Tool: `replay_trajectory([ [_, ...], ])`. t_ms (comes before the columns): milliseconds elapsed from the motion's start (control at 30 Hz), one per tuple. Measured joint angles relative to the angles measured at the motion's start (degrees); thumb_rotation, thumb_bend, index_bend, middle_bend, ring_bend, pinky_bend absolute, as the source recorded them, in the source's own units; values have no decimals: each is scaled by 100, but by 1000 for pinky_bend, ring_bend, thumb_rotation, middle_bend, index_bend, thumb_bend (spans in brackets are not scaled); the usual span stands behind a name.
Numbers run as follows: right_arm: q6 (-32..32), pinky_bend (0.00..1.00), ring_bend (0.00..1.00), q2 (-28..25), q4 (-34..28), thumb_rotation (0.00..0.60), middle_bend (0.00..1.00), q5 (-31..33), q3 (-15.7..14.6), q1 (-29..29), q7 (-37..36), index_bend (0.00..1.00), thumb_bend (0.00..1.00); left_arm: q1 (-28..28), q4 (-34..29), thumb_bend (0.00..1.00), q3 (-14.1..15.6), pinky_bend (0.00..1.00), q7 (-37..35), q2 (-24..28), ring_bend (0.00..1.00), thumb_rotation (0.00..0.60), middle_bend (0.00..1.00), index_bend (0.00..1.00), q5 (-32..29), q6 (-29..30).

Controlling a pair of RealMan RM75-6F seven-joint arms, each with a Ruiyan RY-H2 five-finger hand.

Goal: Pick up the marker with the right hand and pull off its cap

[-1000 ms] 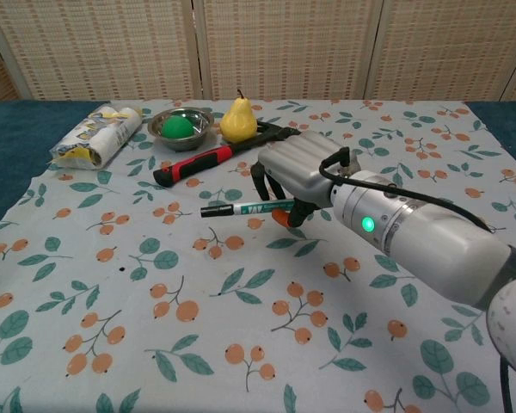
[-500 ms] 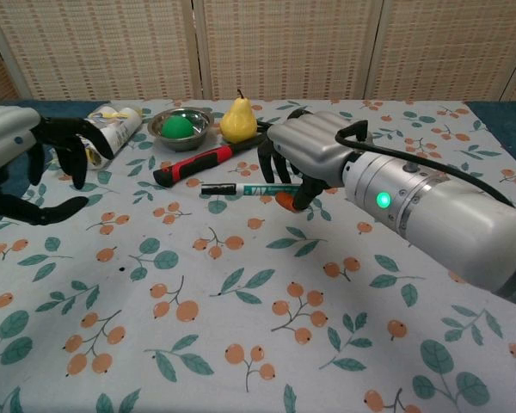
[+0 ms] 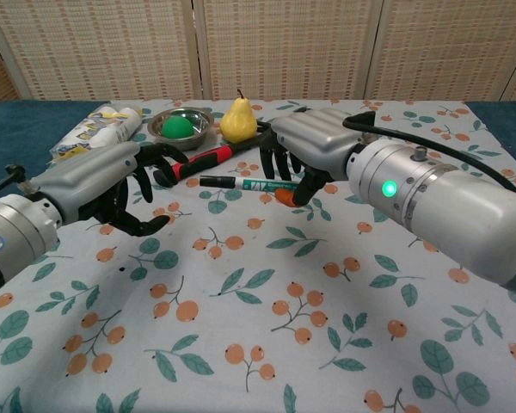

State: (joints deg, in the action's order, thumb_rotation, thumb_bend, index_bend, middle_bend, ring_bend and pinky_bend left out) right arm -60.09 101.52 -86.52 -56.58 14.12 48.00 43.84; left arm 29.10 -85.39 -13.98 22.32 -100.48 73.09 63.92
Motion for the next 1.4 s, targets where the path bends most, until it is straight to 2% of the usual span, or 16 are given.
replay_trajectory([
  [167, -50, 0, 423, 2, -43, 600, 778, 44, -39, 43, 51, 827, 540, 117, 261, 343, -71, 624, -168, -128, 412, 600, 375, 217, -96, 8],
  [333, -85, 0, 423, 94, 37, 600, 778, 68, -48, 80, 25, 827, 540, 158, 418, 342, -93, 679, -532, -269, 476, 600, 488, 316, 145, 329],
  [467, -137, 0, 422, 212, 105, 600, 778, 42, -61, 114, -21, 827, 540, 227, 478, 345, -68, 697, -621, -394, 497, 600, 537, 377, 221, 427],
  [833, -233, 0, 423, 251, 55, 600, 778, 94, -51, 136, -53, 826, 540, 379, 600, 338, -42, 700, -530, -603, 500, 600, 553, 373, 152, 463],
  [1067, -243, 0, 423, 332, 132, 600, 778, 118, -52, 144, -142, 826, 540, 416, 862, 344, -42, 717, -863, -843, 531, 600, 629, 475, 358, 733],
  [1400, -265, 0, 423, 415, 204, 600, 778, 141, -33, 172, -180, 827, 540, 500, 1190, 343, -32, 716, -1089, -1077, 532, 600, 639, 477, 488, 882],
])
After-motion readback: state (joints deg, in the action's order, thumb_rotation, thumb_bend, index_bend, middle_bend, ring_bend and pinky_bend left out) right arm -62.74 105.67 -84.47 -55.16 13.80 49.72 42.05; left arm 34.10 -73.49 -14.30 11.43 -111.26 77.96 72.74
